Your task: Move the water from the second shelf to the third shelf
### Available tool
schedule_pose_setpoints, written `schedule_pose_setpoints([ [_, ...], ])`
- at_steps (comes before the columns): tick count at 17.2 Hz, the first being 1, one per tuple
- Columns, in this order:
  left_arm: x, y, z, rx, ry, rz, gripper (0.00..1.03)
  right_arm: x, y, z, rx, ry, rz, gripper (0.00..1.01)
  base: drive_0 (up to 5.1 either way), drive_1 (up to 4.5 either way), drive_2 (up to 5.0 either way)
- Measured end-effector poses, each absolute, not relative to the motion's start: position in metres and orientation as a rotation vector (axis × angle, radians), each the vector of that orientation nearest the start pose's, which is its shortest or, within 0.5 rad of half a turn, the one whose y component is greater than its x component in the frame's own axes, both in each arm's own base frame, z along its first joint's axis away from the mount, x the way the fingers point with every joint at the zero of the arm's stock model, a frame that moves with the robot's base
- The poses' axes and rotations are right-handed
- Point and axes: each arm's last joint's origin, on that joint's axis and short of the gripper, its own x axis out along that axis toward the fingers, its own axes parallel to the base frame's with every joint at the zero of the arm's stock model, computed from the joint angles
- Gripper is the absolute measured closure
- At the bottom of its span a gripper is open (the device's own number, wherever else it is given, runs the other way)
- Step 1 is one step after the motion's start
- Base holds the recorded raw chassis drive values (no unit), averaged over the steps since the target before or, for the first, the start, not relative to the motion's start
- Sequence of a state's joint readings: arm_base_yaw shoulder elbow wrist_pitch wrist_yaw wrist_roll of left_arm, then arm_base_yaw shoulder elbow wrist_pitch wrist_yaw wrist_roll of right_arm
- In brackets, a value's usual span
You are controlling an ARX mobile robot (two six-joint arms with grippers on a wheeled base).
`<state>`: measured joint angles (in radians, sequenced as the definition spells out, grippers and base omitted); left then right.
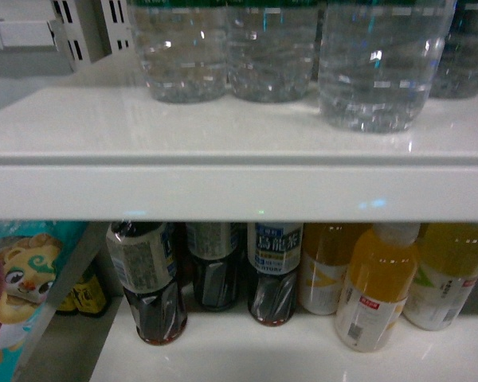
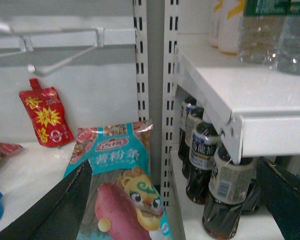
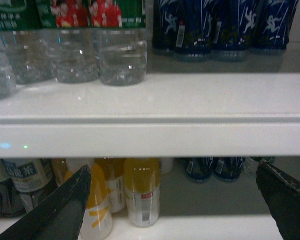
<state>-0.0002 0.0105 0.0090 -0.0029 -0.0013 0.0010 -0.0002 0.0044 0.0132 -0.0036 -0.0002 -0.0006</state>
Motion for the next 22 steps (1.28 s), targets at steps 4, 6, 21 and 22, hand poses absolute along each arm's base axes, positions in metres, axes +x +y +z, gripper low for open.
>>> schedule_pose_setpoints([
  [4, 0.0978, 0.0000, 0.1654, 0.001, 0.005, 0.000, 0.05, 0.0971, 0.0000, 0.1674, 0.000, -0.006, 0.000, 0.03, 0.0, 0.00, 0.0],
  [6, 0.0978, 0.0000, 0.1655, 0.001, 0.004, 0.000, 0.05, 0.0972, 0.0000, 0.1674, -0.002, -0.006, 0.001, 0.03, 0.0, 0.00, 0.0],
  [21, 0.0978, 0.0000, 0.1652, 0.001, 0.007, 0.000, 0.05, 0.0971, 0.0000, 0.1672, -0.001, -0.004, 0.000, 0.03, 0.0, 0.00, 0.0],
  [22, 0.0978, 0.0000, 0.1652, 0.001, 0.007, 0.000, 0.05, 0.0971, 0.0000, 0.1672, -0.001, -0.004, 0.000, 0.03, 0.0, 0.00, 0.0],
])
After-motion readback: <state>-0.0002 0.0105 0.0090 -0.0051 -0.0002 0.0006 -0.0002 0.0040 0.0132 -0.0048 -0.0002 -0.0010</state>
